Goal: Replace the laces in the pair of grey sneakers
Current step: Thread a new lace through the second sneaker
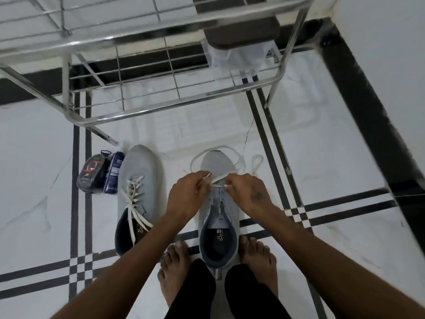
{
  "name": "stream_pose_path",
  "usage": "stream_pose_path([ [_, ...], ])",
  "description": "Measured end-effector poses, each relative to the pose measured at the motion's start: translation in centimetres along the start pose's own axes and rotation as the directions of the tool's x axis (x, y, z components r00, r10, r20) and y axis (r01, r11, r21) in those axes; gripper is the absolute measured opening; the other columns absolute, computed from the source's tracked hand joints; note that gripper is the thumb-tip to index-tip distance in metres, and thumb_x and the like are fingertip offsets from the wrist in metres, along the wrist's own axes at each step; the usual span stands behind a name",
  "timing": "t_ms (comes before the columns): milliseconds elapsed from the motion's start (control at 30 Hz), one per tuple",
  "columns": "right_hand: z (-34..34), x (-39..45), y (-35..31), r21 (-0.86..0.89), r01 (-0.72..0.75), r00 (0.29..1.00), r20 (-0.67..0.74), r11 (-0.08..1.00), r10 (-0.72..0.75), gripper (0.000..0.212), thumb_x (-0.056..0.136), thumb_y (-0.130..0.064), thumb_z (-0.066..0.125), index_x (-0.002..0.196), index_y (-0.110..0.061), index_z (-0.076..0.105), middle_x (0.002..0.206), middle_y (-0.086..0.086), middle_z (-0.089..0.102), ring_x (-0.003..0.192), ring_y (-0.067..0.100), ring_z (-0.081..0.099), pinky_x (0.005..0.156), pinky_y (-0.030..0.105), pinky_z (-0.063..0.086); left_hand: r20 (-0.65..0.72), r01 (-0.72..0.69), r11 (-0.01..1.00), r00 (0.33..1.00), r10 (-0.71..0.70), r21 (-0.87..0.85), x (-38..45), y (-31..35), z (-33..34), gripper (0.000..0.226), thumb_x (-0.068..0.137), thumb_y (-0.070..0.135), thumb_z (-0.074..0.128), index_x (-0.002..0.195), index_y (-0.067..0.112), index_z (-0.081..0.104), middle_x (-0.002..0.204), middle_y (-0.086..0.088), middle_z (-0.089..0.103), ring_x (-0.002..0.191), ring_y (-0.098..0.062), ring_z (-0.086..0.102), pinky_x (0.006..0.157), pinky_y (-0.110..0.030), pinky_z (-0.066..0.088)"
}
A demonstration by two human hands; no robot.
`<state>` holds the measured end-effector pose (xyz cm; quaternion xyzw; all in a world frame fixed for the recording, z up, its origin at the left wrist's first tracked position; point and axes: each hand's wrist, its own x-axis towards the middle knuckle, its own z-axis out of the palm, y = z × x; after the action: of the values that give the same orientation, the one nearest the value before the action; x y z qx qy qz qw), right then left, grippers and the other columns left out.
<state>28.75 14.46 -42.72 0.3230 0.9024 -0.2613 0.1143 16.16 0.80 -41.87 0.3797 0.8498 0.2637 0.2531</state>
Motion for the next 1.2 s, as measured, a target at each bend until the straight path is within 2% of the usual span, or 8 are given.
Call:
stream_pose_path([
  [67,0.5,0.0,0.0,-0.046,0.024,0.999,-0.047,0.999,-0.026,0.014,0.099,-0.028,0.051,0.097,-0.018,0.060,0.092,0.006,0.070,0.083,0.029,0.067,0.066,0.030,0.038,-0.007,0.026,1.000,1.000,-0.026,0.013,-0.4,0.0,0.8,0.037,0.092,0.044,0.064,0.127,0.031,0.059,0.096,0.011,0.065,0.086,-0.011,0.062,0.073,-0.029,0.048],
  [167,0.8,-0.2,0.0,-0.077,0.027,0.997,-0.070,0.997,-0.033,0.012,0.098,-0.024,0.051,0.096,-0.016,0.059,0.090,0.007,0.070,0.081,0.031,0.067,0.065,0.030,0.039,-0.031,0.097,0.995,0.995,-0.097,0.009,-0.4,0.1,1.5,0.048,0.082,0.043,0.074,0.126,0.034,0.057,0.083,0.015,0.061,0.078,-0.008,0.058,0.067,-0.026,0.043],
  [333,-0.1,-0.4,0.4,0.014,-0.082,0.996,-0.028,0.997,0.082,0.013,0.094,-0.026,0.056,0.097,-0.018,0.065,0.091,0.002,0.069,0.084,0.026,0.066,0.072,0.030,0.047,-0.027,0.128,0.990,0.991,-0.130,-0.056,-0.3,0.2,2.2,0.047,0.076,0.032,0.072,0.119,0.035,0.056,0.077,0.012,0.061,0.073,-0.004,0.058,0.062,-0.023,0.042],
  [500,-0.8,-1.0,1.6,0.032,-0.191,0.979,-0.072,0.981,0.193,0.013,0.092,-0.019,0.052,0.094,-0.014,0.065,0.087,0.004,0.068,0.079,0.023,0.064,0.068,0.029,0.048,-0.075,0.168,0.981,0.982,-0.175,-0.094,-0.1,0.1,2.7,0.041,0.074,0.034,0.072,0.112,0.039,0.057,0.069,0.013,0.062,0.069,-0.001,0.059,0.063,-0.027,0.044],
  [633,-0.8,-1.2,1.8,0.062,-0.236,0.966,-0.094,0.970,0.241,0.013,0.092,-0.019,0.055,0.097,-0.014,0.066,0.089,0.003,0.069,0.080,0.021,0.065,0.075,0.035,0.056,-0.099,0.201,0.967,0.971,-0.217,-0.155,-0.1,0.2,2.6,0.037,0.073,0.036,0.071,0.108,0.039,0.059,0.069,0.013,0.064,0.068,-0.002,0.061,0.066,-0.028,0.048],
  [800,-1.1,-0.8,2.4,0.050,-0.286,0.950,-0.116,0.957,0.290,0.011,0.090,-0.016,0.060,0.097,-0.012,0.067,0.088,0.003,0.069,0.077,0.020,0.063,0.068,0.027,0.046,-0.122,0.202,0.967,0.967,-0.222,-0.156,-0.2,0.0,2.3,0.036,0.074,0.033,0.072,0.107,0.039,0.061,0.069,0.015,0.064,0.068,0.003,0.059,0.062,-0.018,0.040],
  [1000,-0.9,-1.0,2.7,0.020,-0.259,0.958,-0.119,0.966,0.259,0.012,0.096,-0.018,0.053,0.099,-0.012,0.064,0.087,0.004,0.069,0.077,0.021,0.064,0.067,0.028,0.047,-0.098,0.232,0.950,0.962,-0.256,-0.208,-0.4,0.0,2.3,0.030,0.076,0.030,0.071,0.105,0.036,0.063,0.071,0.013,0.067,0.067,-0.001,0.064,0.075,-0.033,0.055],
  [1200,-0.6,-1.0,2.4,0.095,-0.141,0.978,-0.139,0.985,0.154,0.017,0.098,-0.028,0.054,0.114,-0.023,0.056,0.077,-0.002,0.066,0.070,0.018,0.061,0.068,0.028,0.047,-0.102,0.253,0.945,0.955,-0.278,-0.207,-0.5,0.1,2.1,0.011,0.078,0.030,0.071,0.088,0.029,0.066,0.073,0.013,0.066,0.067,0.001,0.062,0.075,-0.033,0.056],
])
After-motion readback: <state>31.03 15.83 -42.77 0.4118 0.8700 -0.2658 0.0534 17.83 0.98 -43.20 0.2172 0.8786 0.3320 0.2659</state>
